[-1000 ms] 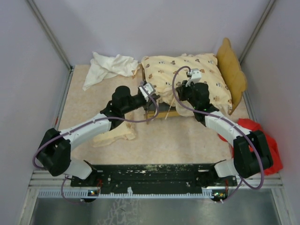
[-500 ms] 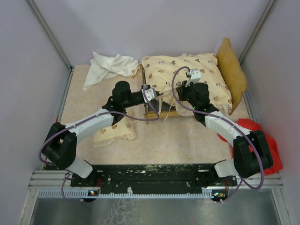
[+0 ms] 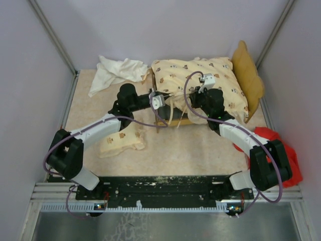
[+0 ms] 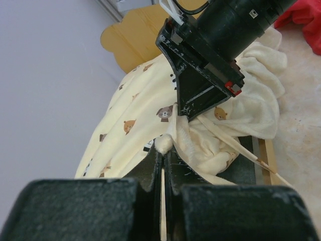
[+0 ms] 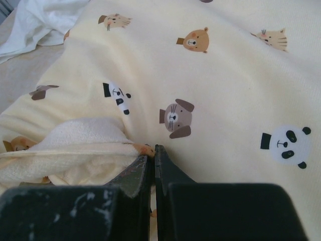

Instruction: Set up the pet bed

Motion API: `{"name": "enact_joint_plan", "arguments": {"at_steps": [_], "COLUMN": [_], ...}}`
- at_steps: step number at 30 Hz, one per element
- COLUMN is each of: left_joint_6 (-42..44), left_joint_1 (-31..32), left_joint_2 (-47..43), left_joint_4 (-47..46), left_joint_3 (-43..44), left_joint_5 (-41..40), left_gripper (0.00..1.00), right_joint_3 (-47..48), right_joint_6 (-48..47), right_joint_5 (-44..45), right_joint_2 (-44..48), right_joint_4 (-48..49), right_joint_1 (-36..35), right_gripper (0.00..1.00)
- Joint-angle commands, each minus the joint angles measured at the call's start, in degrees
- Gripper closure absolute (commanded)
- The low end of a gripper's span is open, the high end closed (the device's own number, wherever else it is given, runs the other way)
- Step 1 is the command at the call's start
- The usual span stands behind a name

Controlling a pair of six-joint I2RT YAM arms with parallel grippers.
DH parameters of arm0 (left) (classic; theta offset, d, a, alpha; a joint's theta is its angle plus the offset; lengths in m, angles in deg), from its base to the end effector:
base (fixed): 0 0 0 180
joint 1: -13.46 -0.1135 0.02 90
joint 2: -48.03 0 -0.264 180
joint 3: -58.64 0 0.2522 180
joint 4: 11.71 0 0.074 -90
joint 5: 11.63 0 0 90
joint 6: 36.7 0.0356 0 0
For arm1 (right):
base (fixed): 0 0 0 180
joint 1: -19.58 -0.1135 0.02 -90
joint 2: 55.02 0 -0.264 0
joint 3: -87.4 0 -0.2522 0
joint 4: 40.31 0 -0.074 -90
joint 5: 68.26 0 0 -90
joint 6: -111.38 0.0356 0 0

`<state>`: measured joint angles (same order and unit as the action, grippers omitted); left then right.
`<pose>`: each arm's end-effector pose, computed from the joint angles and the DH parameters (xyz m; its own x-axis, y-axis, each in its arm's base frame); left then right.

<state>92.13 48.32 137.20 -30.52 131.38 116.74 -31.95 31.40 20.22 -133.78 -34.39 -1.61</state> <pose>0.2827 -0.2238 0.3104 0.6266 0.1626 -0.7622 0.7242 0.2399 0.6466 0.2937 0.1149 0.2709 -0.2609 0.0854 -0.9616 -0.3454 0.9219 0.1756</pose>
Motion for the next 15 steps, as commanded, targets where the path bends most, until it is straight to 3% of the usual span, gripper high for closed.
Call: {"name": "enact_joint_plan", "arguments": {"at_steps": [1,15], "left_joint_6": [3.4,2.6], "left_joint_1": [-0.6,-0.8], "left_joint_2": [0.3,-1.7], "left_joint_4": [-3.7,-5.7], "left_joint_3": [3.2,3.1], "left_joint_5": [3.3,5.4], "left_gripper": [1.00,1.00], "right_joint_3": [1.0,0.9], "right_joint_6": [-0.7,-0.2], "right_joint_5": [0.5,0.1], "right_joint_2": [2.0,2.0], "right_joint_4": [1.1,1.3], "right_joint_1": [0.8,0.8], "right_gripper": [1.00,1.00]}}
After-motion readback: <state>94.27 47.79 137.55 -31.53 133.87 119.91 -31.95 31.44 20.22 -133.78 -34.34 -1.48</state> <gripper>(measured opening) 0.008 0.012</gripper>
